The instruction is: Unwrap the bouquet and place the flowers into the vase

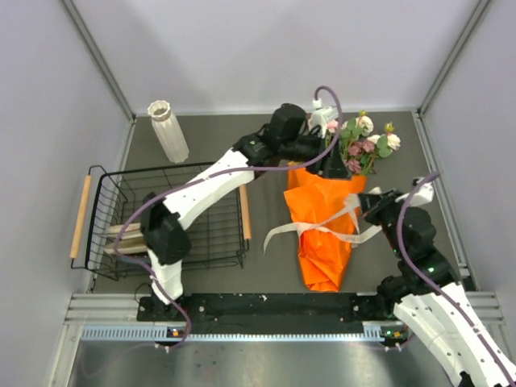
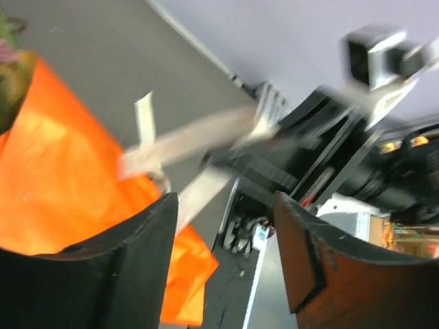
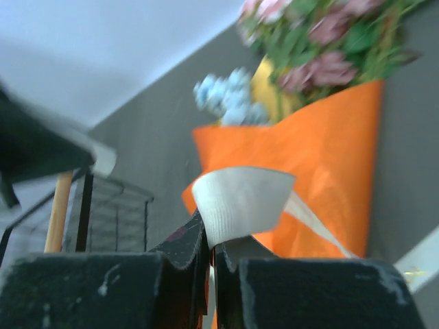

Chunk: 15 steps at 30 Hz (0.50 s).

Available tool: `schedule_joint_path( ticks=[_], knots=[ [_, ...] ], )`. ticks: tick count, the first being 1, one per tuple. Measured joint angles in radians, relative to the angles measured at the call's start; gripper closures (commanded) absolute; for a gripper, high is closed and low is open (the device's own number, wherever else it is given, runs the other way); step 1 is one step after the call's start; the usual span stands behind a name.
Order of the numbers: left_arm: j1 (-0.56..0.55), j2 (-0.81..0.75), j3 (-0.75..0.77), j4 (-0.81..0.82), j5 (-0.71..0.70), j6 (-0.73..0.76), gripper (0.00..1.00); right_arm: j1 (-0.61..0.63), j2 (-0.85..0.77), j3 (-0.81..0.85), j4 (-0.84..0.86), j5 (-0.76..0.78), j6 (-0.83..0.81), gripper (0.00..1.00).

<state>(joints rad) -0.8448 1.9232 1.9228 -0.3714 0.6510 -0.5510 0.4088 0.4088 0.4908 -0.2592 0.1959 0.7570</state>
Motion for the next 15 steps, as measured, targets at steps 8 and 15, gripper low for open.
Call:
schedule_joint_path(
  ticks=[8,15],
  knots=[
    [0.021,-0.354,-0.344,-0.019,-0.116,0.167,0.25,-0.03,0.137,0.291,-0.296,0.361,0.079,1.0],
    [0.002,-0.378,-0.511,0.076,-0.082,0.192,0.23,-0.312,0.192,0.29,-0.433,0.373,0.089,1.0]
  ],
)
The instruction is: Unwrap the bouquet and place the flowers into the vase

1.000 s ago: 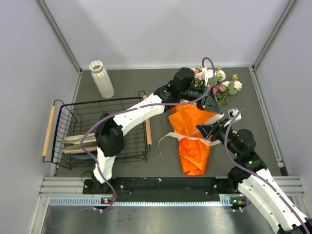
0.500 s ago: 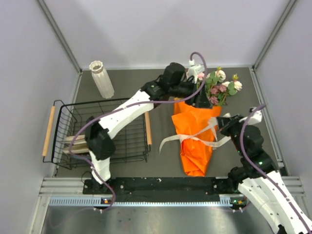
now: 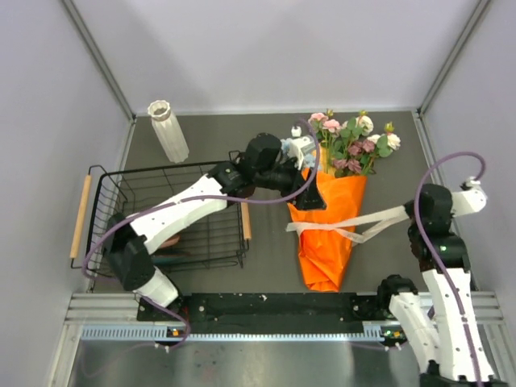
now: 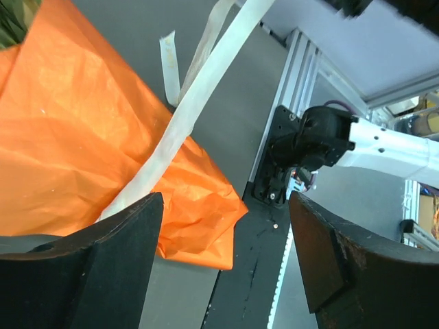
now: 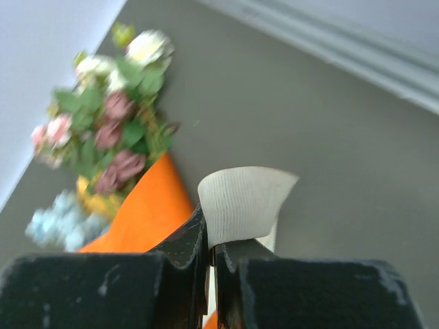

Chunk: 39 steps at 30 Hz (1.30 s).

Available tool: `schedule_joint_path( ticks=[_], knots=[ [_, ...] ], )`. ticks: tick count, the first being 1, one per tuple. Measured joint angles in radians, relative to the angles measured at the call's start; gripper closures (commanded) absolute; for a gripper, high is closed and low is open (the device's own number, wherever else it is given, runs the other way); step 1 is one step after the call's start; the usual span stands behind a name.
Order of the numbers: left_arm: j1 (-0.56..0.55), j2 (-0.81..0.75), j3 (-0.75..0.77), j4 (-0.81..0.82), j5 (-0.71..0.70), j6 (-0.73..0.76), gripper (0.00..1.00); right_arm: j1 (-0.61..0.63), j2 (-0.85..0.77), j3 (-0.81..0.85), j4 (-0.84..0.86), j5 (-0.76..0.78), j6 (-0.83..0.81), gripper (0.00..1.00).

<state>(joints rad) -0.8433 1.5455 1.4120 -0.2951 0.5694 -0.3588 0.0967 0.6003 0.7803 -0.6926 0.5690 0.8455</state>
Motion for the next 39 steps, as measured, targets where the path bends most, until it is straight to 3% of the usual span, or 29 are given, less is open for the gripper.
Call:
schedule_joint_path(
  ticks=[5,9,13,20,25,33,39],
  knots=[
    [-0.023,0.087,-0.004,0.026,0.009,-0.006,0.27,-0.34,0.06,0.036,-0.011,-0.066,-0.049,1.0],
    [-0.037,0.098,-0.018,0.037,0.006,-0.008,0.2,-0.522,0.124,0.039,-0.011,-0.119,-0.057,1.0],
    [-0.058,0.101,-0.021,0.048,-0.013,0.013,0.17,-0.55,0.146,0.055,-0.022,-0.107,-0.068,1.0],
    [-0.131,0.232,0.023,0.034,-0.035,0.091,0.12,-0.552,0.204,0.259,-0.005,-0.031,-0.129,0.96],
    [-0.2,0.364,0.126,-0.029,-0.063,0.169,0.1,-0.552,0.145,0.213,0.012,-0.022,-0.146,0.93],
    [-0.356,0.518,0.296,-0.142,-0.219,0.332,0.27,-0.552,0.084,0.111,-0.006,-0.091,-0.135,0.91],
    [-0.379,0.57,0.309,-0.18,-0.386,0.403,0.35,-0.552,0.049,0.081,0.007,-0.125,-0.136,0.89]
  ],
)
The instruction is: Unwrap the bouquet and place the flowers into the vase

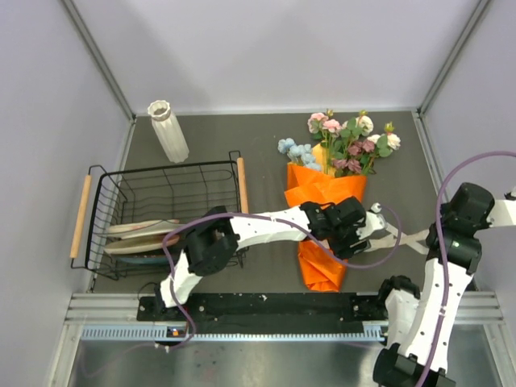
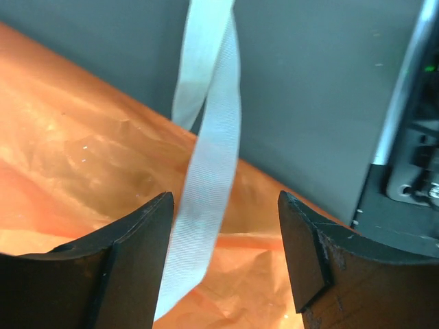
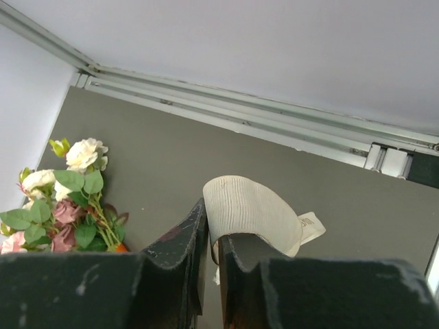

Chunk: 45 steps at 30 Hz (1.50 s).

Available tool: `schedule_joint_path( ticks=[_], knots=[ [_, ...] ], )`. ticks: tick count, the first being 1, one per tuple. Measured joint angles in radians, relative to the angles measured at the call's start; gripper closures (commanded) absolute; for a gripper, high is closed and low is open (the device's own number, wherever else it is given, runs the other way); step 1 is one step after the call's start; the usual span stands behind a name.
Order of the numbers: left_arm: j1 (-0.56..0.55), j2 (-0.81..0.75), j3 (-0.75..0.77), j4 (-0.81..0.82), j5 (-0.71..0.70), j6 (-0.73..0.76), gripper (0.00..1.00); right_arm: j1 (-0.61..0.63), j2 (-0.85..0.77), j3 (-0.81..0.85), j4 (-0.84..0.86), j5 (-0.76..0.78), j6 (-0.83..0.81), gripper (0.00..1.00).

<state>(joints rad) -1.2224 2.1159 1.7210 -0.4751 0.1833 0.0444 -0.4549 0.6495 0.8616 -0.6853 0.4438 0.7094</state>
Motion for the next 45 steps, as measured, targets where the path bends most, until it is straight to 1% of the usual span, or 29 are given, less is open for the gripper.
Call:
schedule_joint_path(
  ticks=[3,4,6,7,8,9,10,11,17,20,24,27,32,34,39,41,45],
  knots=[
    [-0.01,0.021,0.0,0.003,-0.088,0.027,0.41,0.0,-0.016,-0.006,0.005,-0.002,-0.002,0.89],
    [-0.017,0.028,0.0,0.003,-0.119,0.035,0.47,0.0,-0.019,-0.006,0.008,-0.003,-0.002,0.89],
    [-0.029,0.04,0.0,0.006,-0.164,0.043,0.55,0.0,-0.022,-0.011,0.014,-0.006,-0.003,0.89],
    [-0.035,0.047,0.0,0.005,-0.184,0.048,0.62,0.0,-0.022,-0.012,0.014,-0.011,-0.003,0.89],
    [-0.039,0.051,0.0,0.006,-0.202,0.053,0.64,0.0,-0.021,-0.013,0.018,-0.015,-0.003,0.89],
    [-0.044,0.055,0.0,0.005,-0.219,0.057,0.71,0.0,-0.021,-0.019,0.023,-0.02,-0.003,0.88],
    [-0.047,0.057,0.0,0.004,-0.235,0.06,0.89,0.0,-0.021,-0.021,0.023,-0.021,-0.003,0.88],
    [-0.05,0.057,0.0,0.005,-0.253,0.061,1.0,0.0,-0.021,-0.025,0.027,-0.022,-0.003,0.88],
    [-0.051,0.053,-0.004,0.016,-0.376,0.051,1.0,0.0,-0.019,-0.042,0.036,-0.027,-0.003,0.88],
    [-0.051,0.013,-0.046,0.038,-0.45,0.025,1.0,0.0,-0.018,-0.051,0.041,-0.027,-0.002,0.88],
    [-0.049,-0.111,-0.118,0.045,-0.595,-0.043,1.0,0.0,-0.013,-0.071,0.049,-0.027,-0.002,0.88],
    [-0.042,-0.241,-0.156,0.053,-0.708,-0.108,1.0,0.0,-0.007,-0.096,0.05,-0.031,0.0,0.87],
    [0.013,-0.426,-0.2,0.036,-0.834,-0.257,1.0,0.0,0.002,-0.136,0.051,-0.065,0.002,0.87],
    [0.052,-0.478,-0.233,0.011,-0.863,-0.327,1.0,0.0,0.001,-0.158,0.052,-0.089,0.002,0.87],
    [0.138,-0.577,-0.398,-0.072,-0.92,-0.486,1.0,0.0,0.012,-0.249,0.053,-0.14,0.01,0.86],
    [0.147,-0.589,-0.451,-0.103,-0.921,-0.529,1.0,0.0,0.035,-0.275,0.045,-0.142,0.02,0.86],
    [0.15,-0.591,-0.51,-0.128,-0.916,-0.61,1.0,-0.002,0.136,-0.285,0.028,-0.1,0.035,0.84]
  ],
)
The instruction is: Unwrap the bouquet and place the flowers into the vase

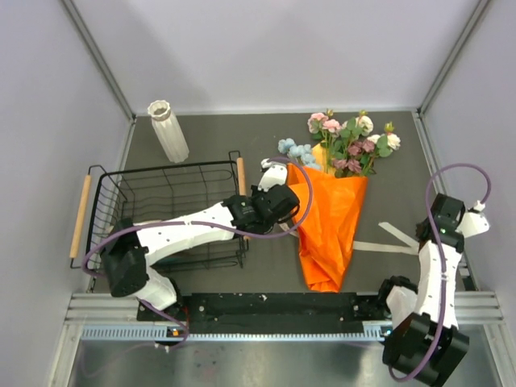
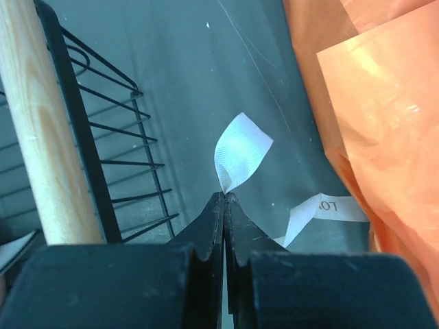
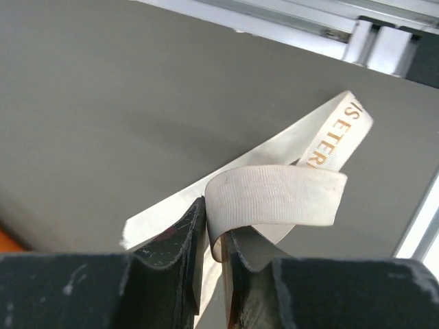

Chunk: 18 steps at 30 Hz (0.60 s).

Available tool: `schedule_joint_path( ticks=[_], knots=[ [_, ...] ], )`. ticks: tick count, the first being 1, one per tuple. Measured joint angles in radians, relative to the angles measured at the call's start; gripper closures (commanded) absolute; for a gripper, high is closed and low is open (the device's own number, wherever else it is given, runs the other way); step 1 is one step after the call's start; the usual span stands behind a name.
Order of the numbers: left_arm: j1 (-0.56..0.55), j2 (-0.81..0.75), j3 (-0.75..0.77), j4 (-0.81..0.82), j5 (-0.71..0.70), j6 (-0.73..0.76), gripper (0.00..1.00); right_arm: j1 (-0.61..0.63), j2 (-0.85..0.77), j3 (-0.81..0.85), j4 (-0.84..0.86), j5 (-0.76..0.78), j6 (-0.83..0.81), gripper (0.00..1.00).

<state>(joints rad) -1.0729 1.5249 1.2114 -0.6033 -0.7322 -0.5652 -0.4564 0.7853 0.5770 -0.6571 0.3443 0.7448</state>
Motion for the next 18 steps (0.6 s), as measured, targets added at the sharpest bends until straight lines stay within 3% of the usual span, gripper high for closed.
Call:
schedule_joint_path(
  ticks=[3,4,5,7,8,9,10,11,12,16,18],
  knots=[
    [0.002,0.0,-0.013,0.004,0.002,-0.067,1.0,-0.001,0.039,0.001,-0.004,0.051,0.0,0.79],
    [0.005,0.0,-0.017,0.008,0.002,-0.093,1.0,-0.002,0.042,0.003,-0.005,0.06,0.0,0.72],
    [0.009,0.001,-0.021,0.01,0.002,-0.112,1.0,-0.003,0.043,0.009,-0.01,0.066,0.0,0.58],
    [0.018,0.006,-0.026,0.011,0.007,-0.153,0.87,-0.005,0.042,0.024,-0.011,0.069,-0.004,0.31],
    [0.022,0.01,-0.028,0.014,0.014,-0.166,0.79,-0.005,0.041,0.031,-0.009,0.06,-0.011,0.23],
    [0.026,0.014,-0.033,0.019,0.025,-0.169,0.65,-0.005,0.04,0.035,-0.007,0.051,-0.01,0.2],
    [0.029,0.016,-0.039,0.023,0.04,-0.165,0.59,-0.005,0.037,0.039,-0.005,0.027,-0.028,0.18],
    [0.032,0.018,-0.05,0.027,0.061,-0.162,0.56,-0.005,0.033,0.04,-0.005,-0.001,-0.039,0.17],
    [0.033,0.018,-0.06,0.032,0.083,-0.157,0.53,-0.005,0.028,0.041,-0.005,-0.024,-0.045,0.08],
    [0.035,0.004,-0.075,0.035,0.175,-0.111,0.31,0.01,-0.034,0.041,-0.041,-0.17,-0.076,0.07],
    [0.036,-0.015,-0.075,0.043,0.232,-0.087,0.28,0.09,-0.078,0.045,-0.073,-0.203,-0.077,0.07]
  ],
)
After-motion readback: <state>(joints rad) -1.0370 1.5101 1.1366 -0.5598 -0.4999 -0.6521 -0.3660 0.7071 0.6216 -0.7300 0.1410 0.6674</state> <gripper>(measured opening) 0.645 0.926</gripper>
